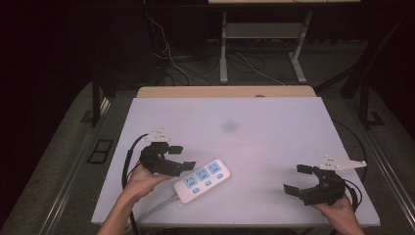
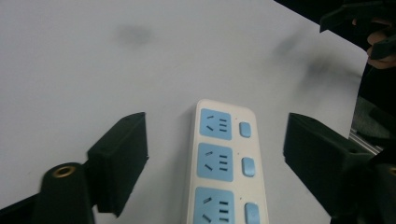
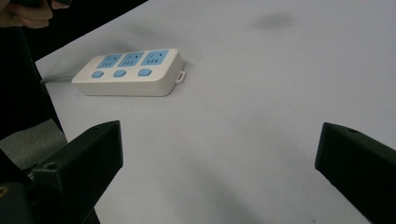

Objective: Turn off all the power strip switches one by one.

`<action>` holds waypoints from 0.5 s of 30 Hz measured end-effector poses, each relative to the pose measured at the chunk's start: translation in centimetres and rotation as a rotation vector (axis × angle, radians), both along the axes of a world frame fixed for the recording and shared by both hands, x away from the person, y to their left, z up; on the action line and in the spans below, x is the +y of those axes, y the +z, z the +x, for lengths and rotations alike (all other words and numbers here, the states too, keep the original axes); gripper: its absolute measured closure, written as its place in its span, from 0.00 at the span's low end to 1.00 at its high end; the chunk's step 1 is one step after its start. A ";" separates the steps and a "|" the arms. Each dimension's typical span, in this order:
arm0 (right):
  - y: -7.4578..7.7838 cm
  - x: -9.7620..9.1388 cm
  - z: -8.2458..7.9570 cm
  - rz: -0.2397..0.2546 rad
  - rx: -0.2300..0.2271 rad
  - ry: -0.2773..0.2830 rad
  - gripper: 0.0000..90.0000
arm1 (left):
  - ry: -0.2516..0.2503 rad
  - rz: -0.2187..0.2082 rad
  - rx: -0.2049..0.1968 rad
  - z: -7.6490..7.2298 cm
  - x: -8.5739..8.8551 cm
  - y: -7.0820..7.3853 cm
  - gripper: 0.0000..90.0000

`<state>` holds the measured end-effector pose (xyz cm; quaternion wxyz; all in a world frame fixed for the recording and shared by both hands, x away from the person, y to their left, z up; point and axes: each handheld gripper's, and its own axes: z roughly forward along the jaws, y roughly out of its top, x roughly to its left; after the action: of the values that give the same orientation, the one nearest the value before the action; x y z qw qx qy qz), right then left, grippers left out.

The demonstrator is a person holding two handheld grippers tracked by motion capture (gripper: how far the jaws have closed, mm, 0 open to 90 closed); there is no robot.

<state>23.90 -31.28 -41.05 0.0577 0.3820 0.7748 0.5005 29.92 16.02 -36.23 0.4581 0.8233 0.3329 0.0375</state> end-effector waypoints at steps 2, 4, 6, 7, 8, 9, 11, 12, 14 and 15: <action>0.0 0.0 0.0 -0.001 0.001 0.001 0.01 | 0.026 0.003 -0.006 -0.3 0.6 -0.2 0.15; 0.0 0.0 0.0 -0.001 0.001 0.002 0.01 | 0.054 0.006 -0.011 -0.7 1.1 -0.5 0.13; 0.0 0.0 0.0 0.001 0.000 0.001 0.01 | 0.077 0.005 -0.016 -1.2 1.6 -0.9 0.07; 0.0 0.0 0.0 0.000 0.000 0.001 0.01 | 0.088 0.005 -0.016 -1.4 1.9 -1.0 0.03; 0.0 0.0 0.0 0.000 0.001 0.002 0.01 | 0.098 0.004 -0.014 -1.6 2.1 -1.3 0.01; 0.0 0.1 0.0 -0.001 0.001 0.002 0.01 | 0.111 0.004 -0.017 -1.8 2.3 -1.6 0.00; -0.1 0.1 -0.1 -0.002 0.000 0.005 0.01 | 0.137 0.002 -0.026 -2.3 2.7 -2.1 0.00; -0.1 0.2 -0.1 -0.002 0.000 0.007 0.01 | 0.146 -0.008 -0.025 -2.4 2.9 -2.4 0.00; -0.1 0.2 -0.1 -0.003 0.000 0.008 0.01 | 0.159 -0.023 -0.022 -2.8 3.1 -3.0 0.00; -0.1 0.2 -0.1 -0.004 0.002 0.009 0.01 | 0.166 -0.023 -0.023 -3.0 3.2 -3.3 0.00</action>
<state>23.83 -31.06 -41.14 0.0555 0.3788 0.7776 0.4988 26.92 19.17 -39.50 0.4667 0.7872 0.3949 0.0809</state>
